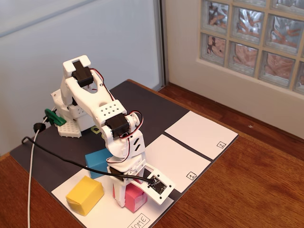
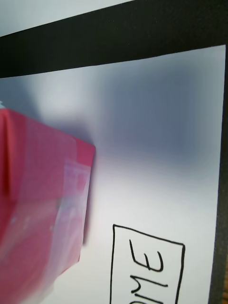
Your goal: Move box red to zone 2
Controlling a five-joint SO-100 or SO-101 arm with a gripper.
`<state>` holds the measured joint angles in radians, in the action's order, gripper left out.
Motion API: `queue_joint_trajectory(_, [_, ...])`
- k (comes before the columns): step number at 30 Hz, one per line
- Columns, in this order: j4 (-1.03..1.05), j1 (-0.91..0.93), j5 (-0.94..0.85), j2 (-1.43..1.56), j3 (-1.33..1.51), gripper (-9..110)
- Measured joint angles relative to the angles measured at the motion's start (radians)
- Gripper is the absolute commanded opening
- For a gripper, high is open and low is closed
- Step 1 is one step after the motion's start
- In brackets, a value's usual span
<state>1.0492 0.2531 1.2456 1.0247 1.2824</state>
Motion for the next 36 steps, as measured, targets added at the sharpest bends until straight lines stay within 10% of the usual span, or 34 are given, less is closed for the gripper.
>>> queue_joint_trajectory(17, [0.626,-0.003,-0.176,0.005,-0.476,0])
queue_joint_trajectory(36, [0.712,-0.31,-0.198,0.216,-0.505,-1])
